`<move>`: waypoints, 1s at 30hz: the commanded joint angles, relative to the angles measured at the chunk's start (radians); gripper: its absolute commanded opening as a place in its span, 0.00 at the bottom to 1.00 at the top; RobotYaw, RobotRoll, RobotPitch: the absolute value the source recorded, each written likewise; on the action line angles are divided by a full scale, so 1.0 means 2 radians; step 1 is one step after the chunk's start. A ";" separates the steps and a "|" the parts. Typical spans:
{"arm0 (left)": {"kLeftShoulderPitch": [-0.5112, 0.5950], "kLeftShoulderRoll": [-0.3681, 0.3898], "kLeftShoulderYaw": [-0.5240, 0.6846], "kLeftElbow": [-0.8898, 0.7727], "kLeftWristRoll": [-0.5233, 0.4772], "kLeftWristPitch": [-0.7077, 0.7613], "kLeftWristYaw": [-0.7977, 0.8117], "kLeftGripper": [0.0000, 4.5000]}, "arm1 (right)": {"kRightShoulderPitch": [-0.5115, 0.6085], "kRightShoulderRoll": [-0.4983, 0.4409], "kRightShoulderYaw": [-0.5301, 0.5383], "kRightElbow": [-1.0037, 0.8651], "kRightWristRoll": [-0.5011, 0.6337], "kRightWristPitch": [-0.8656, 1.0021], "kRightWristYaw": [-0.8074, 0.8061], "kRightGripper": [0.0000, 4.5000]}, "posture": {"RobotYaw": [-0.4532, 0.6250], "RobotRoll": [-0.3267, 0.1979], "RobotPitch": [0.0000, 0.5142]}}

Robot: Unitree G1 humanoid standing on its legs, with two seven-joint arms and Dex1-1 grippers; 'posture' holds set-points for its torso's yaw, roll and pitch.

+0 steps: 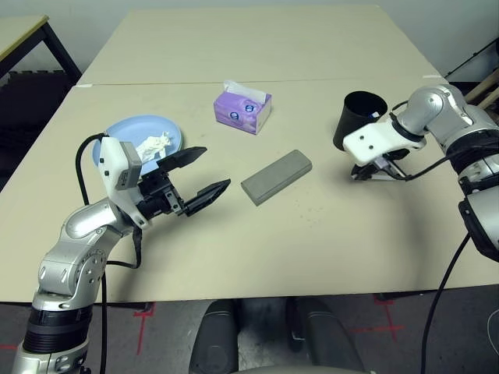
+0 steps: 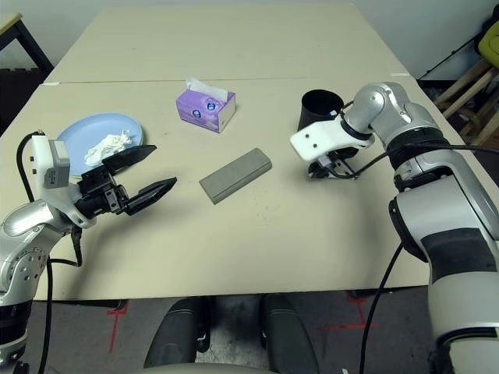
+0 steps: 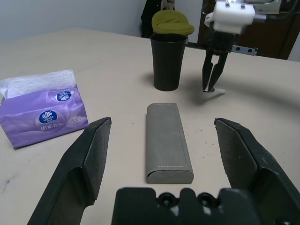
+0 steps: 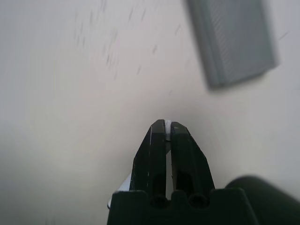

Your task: Organize and tidy the items on the table.

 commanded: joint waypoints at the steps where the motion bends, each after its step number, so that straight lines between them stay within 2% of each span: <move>1: -0.004 0.000 -0.007 0.008 0.006 -0.001 -0.007 1.00 | 0.013 -0.026 0.009 -0.093 0.099 0.117 0.003 0.00 | 0.56 0.62 0.27; 3: -0.006 -0.001 -0.008 0.009 0.007 -0.001 -0.008 1.00 | 0.017 -0.027 -0.010 -0.122 0.130 0.168 0.003 0.00 | 0.56 0.62 0.27; 6: -0.008 -0.001 -0.009 0.011 0.007 -0.001 -0.009 1.00 | 0.019 -0.006 -0.066 -0.136 0.153 0.225 -0.005 0.00 | 0.56 0.62 0.27; 12: -0.010 -0.001 -0.008 0.014 0.008 -0.002 -0.012 1.00 | 0.037 0.031 -0.161 -0.157 0.169 0.237 -0.076 0.00 | 0.55 0.62 0.26; 14: -0.012 -0.001 -0.009 0.016 0.009 -0.003 -0.012 1.00 | 0.050 0.057 -0.209 -0.161 0.177 0.202 -0.135 0.00 | 0.55 0.62 0.25; 18: -0.015 -0.003 -0.011 0.019 0.010 -0.005 -0.013 1.00 | 0.063 0.084 -0.255 -0.155 0.164 0.141 -0.211 0.00 | 0.55 0.62 0.25; 24: -0.015 -0.005 -0.014 0.020 0.012 -0.007 -0.013 1.00 | 0.063 0.091 -0.287 -0.128 0.136 0.074 -0.291 0.00 | 0.54 0.62 0.26; 30: -0.014 -0.006 -0.015 0.021 0.013 -0.009 -0.013 1.00 | 0.056 0.073 -0.307 -0.083 0.096 0.017 -0.375 0.00 | 0.54 0.62 0.26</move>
